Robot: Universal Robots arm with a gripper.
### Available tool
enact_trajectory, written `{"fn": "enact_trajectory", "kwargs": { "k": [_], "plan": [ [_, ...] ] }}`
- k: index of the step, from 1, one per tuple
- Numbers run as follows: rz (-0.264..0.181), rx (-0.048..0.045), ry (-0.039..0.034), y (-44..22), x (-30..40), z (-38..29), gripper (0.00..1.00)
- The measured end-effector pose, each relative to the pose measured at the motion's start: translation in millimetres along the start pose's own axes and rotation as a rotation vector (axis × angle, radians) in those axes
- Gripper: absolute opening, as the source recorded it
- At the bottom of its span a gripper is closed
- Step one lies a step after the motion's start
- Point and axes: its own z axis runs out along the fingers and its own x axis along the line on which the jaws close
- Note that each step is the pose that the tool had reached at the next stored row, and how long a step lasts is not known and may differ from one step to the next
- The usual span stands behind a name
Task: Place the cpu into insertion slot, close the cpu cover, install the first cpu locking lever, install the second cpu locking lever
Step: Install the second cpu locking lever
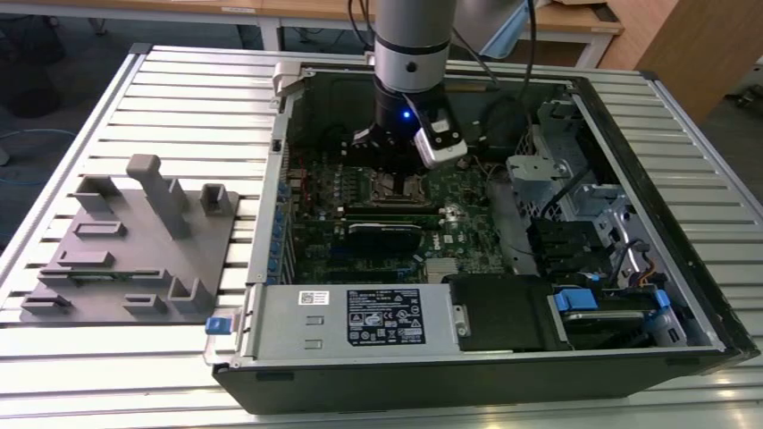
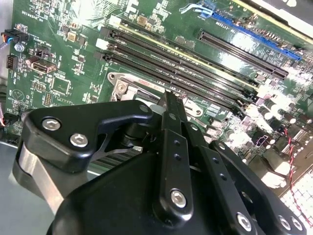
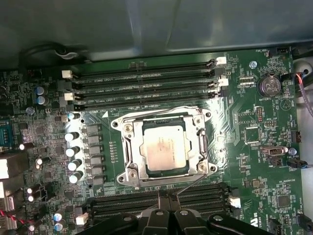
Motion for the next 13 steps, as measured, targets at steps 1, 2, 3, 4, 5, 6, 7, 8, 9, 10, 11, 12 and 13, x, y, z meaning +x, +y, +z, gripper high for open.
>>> {"fn": "enact_trajectory", "kwargs": {
  "k": [1, 2, 3, 4, 5, 6, 7, 8, 9, 10, 11, 12, 13],
  "plan": [
    [0.0, -0.0001, -0.0001, -0.4, 0.1, 0.2, 0.1],
    [0.0, -0.0002, -0.0003, -0.6, 0.3, 0.4, 0.1],
    [0.0, -0.0002, -0.0004, -0.7, 0.6, 0.6, 0.1],
    [0.0, -0.0002, -0.0006, -0.9, 1.1, 0.9, 0.1],
    [0.0, -0.0001, -0.0009, -1.0, 1.7, 1.3, 0.1],
    [0.0, -0.0002, -0.0012, -1.1, 2.3, 1.8, 0.1],
    [0.0, -0.0002, -0.0014, -1.3, 2.8, 2.3, 0.1],
    [0.0, -0.0002, -0.0016, -1.4, 3.2, 2.9, 0.1],
    [0.0, -0.0002, -0.0017, -1.6, 3.6, 3.4, 0.1],
    [0.0, -0.0003, -0.0018, -1.7, 3.9, 3.9, 0.1],
    [0.0, -0.0003, -0.0019, -1.9, 4.2, 4.3, 0.1],
    [0.0, -0.0002, -0.0019, -2.0, 4.3, 4.6, 0.1],
    [0.0, -0.0003, -0.0019, -2.2, 4.4, 4.9, 0.1]
  ]
}}
